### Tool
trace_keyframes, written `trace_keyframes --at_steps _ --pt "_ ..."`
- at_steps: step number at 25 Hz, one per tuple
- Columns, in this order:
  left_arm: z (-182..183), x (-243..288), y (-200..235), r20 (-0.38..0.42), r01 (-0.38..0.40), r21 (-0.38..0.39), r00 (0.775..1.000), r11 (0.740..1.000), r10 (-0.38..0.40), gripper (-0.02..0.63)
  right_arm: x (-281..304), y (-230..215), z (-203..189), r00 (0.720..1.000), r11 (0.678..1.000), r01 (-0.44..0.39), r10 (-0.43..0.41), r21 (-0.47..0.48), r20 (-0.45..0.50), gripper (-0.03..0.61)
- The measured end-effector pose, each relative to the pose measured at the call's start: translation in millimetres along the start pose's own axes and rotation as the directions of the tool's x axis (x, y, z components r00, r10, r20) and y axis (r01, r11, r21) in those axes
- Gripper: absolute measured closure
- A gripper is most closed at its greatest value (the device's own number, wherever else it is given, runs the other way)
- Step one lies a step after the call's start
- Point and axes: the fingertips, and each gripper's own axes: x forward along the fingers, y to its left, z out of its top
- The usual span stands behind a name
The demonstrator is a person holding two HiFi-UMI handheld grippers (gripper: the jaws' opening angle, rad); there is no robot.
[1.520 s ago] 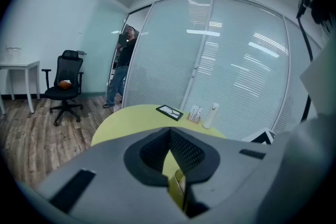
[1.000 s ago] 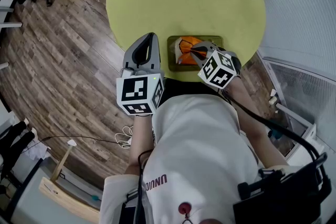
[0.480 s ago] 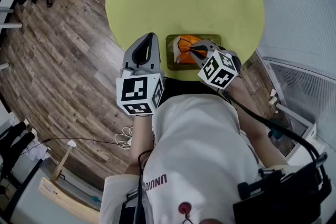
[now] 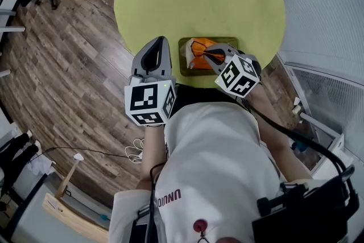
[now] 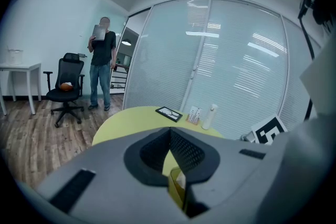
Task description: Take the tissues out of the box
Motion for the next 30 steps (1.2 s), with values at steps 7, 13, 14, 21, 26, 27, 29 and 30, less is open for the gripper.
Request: trace_keyframes --at_steps 7,13,14,21,26,27,29,30 --pt "1 2 -2 0.005 -0.005 0.005 1.0 1.0 0.005 0.6 -7 -4 7 0.999 1.0 0.013 -0.013 0.002 0.046 0.555" --pt "0 -6 -3 0.011 -0.007 0.011 1.0 1.0 0.007 0.6 -16 -1 15 0.996 1.0 0.021 -0.023 0.017 0.086 0.557" --pt "0 -8 -2 0.015 -0.009 0.009 1.0 1.0 0.009 0.6 -17 0 16 0.996 1.0 0.022 -0.023 0.015 0.087 0.557" --pt "17 -16 -2 0.055 -0.032 0.025 0.998 0.999 0.031 0.6 -34 -8 34 0.985 0.998 0.057 -0.06 0.025 0.162 0.557" --pt "22 -19 0 0.077 -0.053 0.024 0.996 0.998 0.051 0.6 -47 -14 47 0.972 0.996 0.078 -0.084 0.036 0.219 0.557" --pt "23 -19 -1 0.079 -0.054 0.023 0.996 0.998 0.052 0.6 -50 -15 48 0.97 0.996 0.082 -0.088 0.036 0.228 0.557" --pt "23 -20 -3 0.08 -0.054 0.023 0.995 0.998 0.052 0.6 -55 -17 51 0.966 0.995 0.089 -0.096 0.039 0.24 0.557" --pt "24 -20 -3 0.081 -0.055 0.023 0.995 0.998 0.053 0.6 -57 -18 52 0.964 0.995 0.092 -0.099 0.04 0.246 0.557"
